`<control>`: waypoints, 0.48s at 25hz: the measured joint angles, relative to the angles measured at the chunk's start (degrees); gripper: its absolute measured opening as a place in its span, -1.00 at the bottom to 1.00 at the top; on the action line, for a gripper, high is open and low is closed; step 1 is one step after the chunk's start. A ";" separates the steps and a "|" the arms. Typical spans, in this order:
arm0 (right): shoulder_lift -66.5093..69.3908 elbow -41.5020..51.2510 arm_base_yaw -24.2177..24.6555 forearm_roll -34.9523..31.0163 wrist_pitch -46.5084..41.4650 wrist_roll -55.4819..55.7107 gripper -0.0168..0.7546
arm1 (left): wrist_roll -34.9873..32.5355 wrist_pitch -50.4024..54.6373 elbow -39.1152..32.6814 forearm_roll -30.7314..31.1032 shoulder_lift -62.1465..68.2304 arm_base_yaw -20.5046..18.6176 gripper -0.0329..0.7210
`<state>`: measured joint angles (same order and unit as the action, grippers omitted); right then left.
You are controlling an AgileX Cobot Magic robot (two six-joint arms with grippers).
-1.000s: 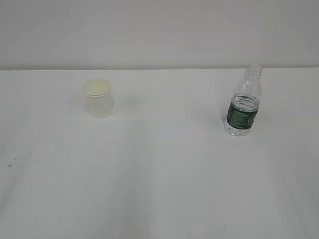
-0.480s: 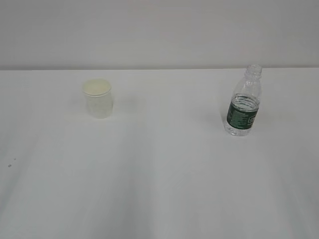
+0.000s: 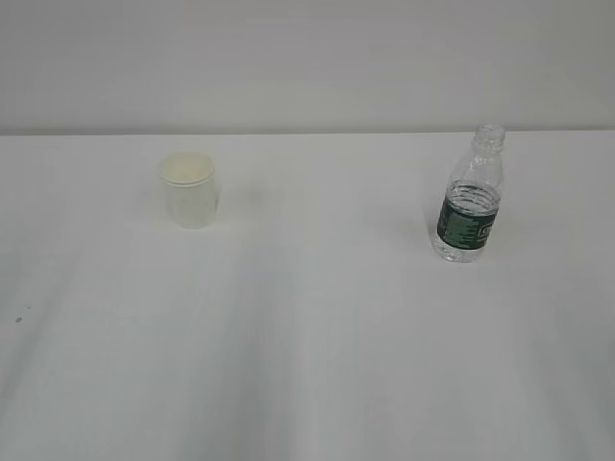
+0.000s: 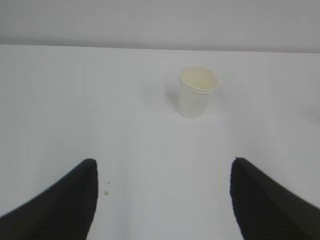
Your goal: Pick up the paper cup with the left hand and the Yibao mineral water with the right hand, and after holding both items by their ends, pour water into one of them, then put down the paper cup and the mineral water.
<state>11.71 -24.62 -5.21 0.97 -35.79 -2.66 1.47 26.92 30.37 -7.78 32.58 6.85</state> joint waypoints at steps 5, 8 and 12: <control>4.06 0.03 0.00 -1.91 1.59 -0.10 0.58 | 0.00 -3.29 0.00 0.00 3.49 0.00 0.66; 5.62 0.03 0.00 -2.41 2.40 -0.10 0.58 | 0.00 -3.99 0.00 0.00 5.73 0.00 0.66; 6.63 0.03 0.00 -2.45 2.65 -0.97 0.58 | 0.00 -4.08 0.00 0.00 8.45 0.00 0.66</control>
<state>18.35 -24.58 -5.21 -1.48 -33.14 -3.63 1.47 22.84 30.37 -7.78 41.03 6.85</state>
